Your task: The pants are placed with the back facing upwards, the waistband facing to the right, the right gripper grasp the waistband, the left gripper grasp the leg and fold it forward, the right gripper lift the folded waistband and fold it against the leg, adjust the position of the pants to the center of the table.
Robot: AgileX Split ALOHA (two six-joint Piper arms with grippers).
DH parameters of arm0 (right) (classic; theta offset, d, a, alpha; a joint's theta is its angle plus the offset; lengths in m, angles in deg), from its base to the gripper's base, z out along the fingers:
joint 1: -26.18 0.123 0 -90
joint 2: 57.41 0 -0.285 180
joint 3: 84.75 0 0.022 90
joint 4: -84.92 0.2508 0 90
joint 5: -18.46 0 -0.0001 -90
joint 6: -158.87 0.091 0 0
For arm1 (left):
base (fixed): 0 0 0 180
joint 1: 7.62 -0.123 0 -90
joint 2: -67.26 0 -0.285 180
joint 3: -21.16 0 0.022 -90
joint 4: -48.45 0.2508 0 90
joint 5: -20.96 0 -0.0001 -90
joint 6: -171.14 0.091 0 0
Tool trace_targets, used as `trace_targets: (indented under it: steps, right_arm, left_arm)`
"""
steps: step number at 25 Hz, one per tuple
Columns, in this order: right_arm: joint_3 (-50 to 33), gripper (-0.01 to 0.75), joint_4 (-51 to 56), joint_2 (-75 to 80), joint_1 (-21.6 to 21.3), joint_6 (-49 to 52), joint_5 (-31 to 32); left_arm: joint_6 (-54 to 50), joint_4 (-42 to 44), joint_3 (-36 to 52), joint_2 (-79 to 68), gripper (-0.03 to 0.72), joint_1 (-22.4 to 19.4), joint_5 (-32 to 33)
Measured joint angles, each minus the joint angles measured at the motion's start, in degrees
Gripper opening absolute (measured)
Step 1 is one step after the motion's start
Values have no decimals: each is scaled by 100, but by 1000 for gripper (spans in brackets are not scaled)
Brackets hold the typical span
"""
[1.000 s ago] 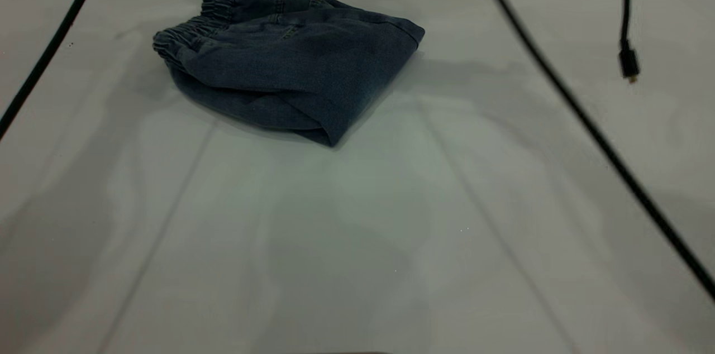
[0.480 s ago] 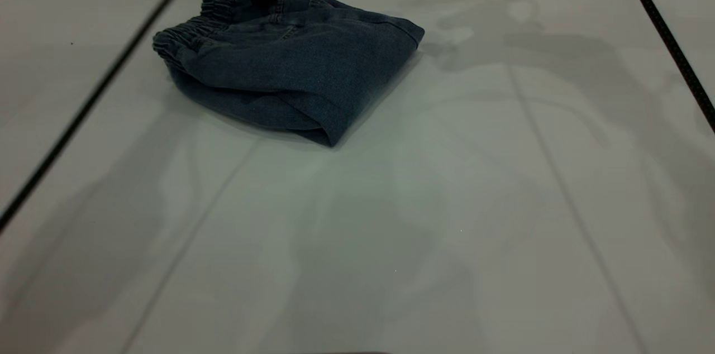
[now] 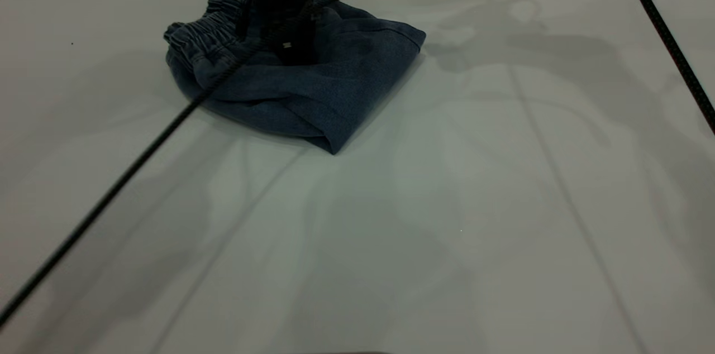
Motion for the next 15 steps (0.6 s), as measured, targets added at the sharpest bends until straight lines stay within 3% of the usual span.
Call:
trace_targets:
  steps: [3, 11, 15]
  right_arm:
    - [0, 583, -5, 0, -4, 0, 7]
    - [0, 583, -5, 0, -168, 0, 10]
    - [0, 583, -5, 0, -191, 1, 10]
  left_arm:
    - [-745, 87, -37, -29, 380, 55, -38]
    - [-4347, 365, -37, -29, 379, 117, -577]
    - [-5473, 575, -37, -29, 379, 136, -618]
